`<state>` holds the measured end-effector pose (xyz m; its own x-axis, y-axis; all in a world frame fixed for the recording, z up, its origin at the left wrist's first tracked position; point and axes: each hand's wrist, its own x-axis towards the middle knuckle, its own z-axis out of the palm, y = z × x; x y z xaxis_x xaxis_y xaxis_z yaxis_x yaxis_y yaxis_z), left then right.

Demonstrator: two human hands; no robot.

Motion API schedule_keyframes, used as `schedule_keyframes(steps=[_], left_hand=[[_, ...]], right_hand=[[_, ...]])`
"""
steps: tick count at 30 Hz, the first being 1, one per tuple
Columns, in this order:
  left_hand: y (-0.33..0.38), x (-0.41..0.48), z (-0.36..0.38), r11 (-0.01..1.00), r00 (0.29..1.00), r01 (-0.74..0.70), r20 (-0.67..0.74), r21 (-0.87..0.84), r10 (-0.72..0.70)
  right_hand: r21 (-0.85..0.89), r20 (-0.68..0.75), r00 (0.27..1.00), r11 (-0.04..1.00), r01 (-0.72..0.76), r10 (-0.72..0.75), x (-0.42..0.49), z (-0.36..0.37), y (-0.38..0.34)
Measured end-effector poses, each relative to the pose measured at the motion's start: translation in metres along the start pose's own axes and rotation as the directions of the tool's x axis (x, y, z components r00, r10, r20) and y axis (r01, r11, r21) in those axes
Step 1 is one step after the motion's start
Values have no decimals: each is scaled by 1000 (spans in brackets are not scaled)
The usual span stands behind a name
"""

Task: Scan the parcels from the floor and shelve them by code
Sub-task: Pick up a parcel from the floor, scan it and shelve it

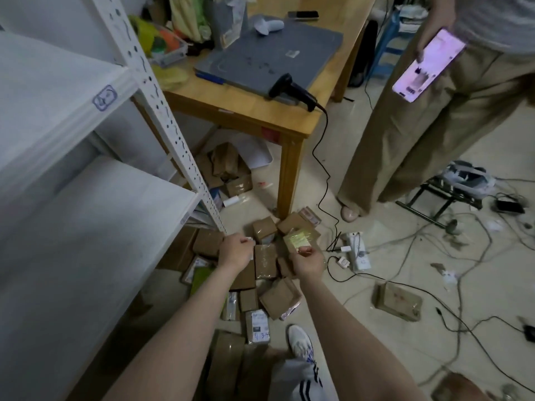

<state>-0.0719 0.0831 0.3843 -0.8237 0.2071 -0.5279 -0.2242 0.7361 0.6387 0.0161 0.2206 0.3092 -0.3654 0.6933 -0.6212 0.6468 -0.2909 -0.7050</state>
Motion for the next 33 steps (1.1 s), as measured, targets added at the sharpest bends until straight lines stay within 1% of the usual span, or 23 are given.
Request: schedule_keyframes(steps=[5,9,12,17,20,22,26,27,29,31,33], left_hand=[[13,73,63,987,991,123,63,-106,-117],[-4,132,119,951,972,225,111,-211,-205],[-28,170,160,915,952,299,147,-272,-267],[-93,232,227,855,923,384,164,-350,-348],[-136,266,262,818,896,444,174,-365,-408],[-164,287,282,808,882,471,183,-353,-435],[-211,320,316,801,874,486,188,-350,-448],[-220,325,321,802,874,486,190,-348,-447],[-236,333,329,804,875,484,189,-345,-445],[-245,334,330,797,874,486,181,-358,-452],[-246,327,325,787,871,490,164,-376,-464]], right_hand=[[-154,18,1000,988,6,-3,92,-3,7],[-281,39,999,959,16,-5,162,1,38],[-478,72,997,878,43,-10,213,10,75],[-664,91,994,747,19,56,293,34,153],[-741,72,993,671,-9,93,341,59,198],[-787,58,995,617,-7,86,372,77,227],[-868,44,999,496,30,16,420,108,267],[-874,28,999,484,33,-17,429,113,274],[-862,6,995,504,55,-98,440,120,281],[-825,15,991,558,88,-134,441,120,281],[-791,16,991,605,94,-133,428,115,273]])
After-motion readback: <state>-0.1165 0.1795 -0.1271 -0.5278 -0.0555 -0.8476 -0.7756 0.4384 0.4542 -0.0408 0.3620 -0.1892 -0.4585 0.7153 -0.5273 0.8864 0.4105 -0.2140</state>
